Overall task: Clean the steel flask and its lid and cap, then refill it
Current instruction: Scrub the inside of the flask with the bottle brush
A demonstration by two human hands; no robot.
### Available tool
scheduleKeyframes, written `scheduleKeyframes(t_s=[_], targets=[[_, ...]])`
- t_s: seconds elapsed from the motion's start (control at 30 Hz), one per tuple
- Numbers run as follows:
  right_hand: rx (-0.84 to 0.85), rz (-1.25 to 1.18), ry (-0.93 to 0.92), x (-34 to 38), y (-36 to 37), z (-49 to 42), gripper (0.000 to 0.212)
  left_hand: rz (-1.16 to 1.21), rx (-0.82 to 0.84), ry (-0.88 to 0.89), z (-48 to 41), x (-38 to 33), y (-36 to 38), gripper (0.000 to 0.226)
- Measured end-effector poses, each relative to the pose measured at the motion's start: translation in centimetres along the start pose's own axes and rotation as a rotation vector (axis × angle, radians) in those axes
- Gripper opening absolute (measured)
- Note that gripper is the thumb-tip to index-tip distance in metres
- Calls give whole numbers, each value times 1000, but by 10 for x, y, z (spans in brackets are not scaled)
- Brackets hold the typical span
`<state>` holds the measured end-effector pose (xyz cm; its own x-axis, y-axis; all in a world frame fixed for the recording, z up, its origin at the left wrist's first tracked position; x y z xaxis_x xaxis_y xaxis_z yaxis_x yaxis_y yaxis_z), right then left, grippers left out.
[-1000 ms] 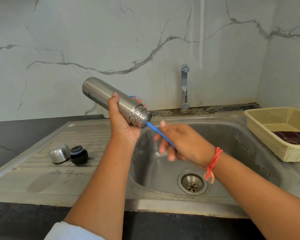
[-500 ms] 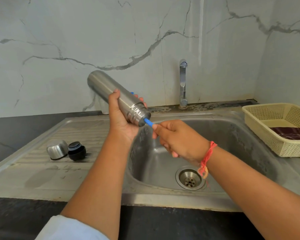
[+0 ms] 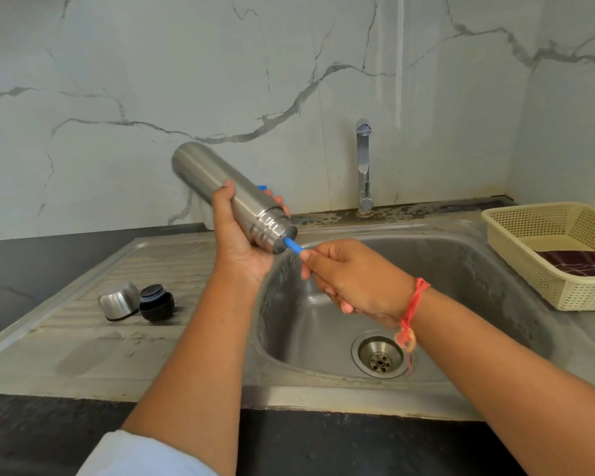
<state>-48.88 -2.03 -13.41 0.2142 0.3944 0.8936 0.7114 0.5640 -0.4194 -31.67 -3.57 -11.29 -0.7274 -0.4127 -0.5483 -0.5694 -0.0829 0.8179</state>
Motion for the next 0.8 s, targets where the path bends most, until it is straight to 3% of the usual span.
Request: scheduleKeyframes(t_s=[0.17, 0.3, 0.43, 0.63, 0.8], targets=[[-20, 184, -61, 0, -6, 1, 33, 74, -40, 40, -5, -14, -5, 45], [-53, 203, -81, 0, -1, -2, 34, -50, -28, -3, 0, 2, 2, 47], [-14, 230, -91, -4, -14, 1, 33, 76, -62, 46, -3, -15, -2, 43], [-42, 343, -100, -14, 2, -11, 31, -115, -64, -1, -2, 12, 2, 48], [-101, 406, -62, -29, -11, -21, 16, -229, -47, -30, -6, 24, -4, 48]])
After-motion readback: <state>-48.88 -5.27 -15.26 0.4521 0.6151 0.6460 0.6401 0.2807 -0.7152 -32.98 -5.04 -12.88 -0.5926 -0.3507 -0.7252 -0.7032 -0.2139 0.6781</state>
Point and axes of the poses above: each hand's wrist, its own z-axis away from the middle knuckle, its own y-axis out of the palm, x = y × z, the point moved 4 cm from there along -z, towards the middle knuckle, and after that the axes turned 4 degrees about z, right-handed, at the moved point
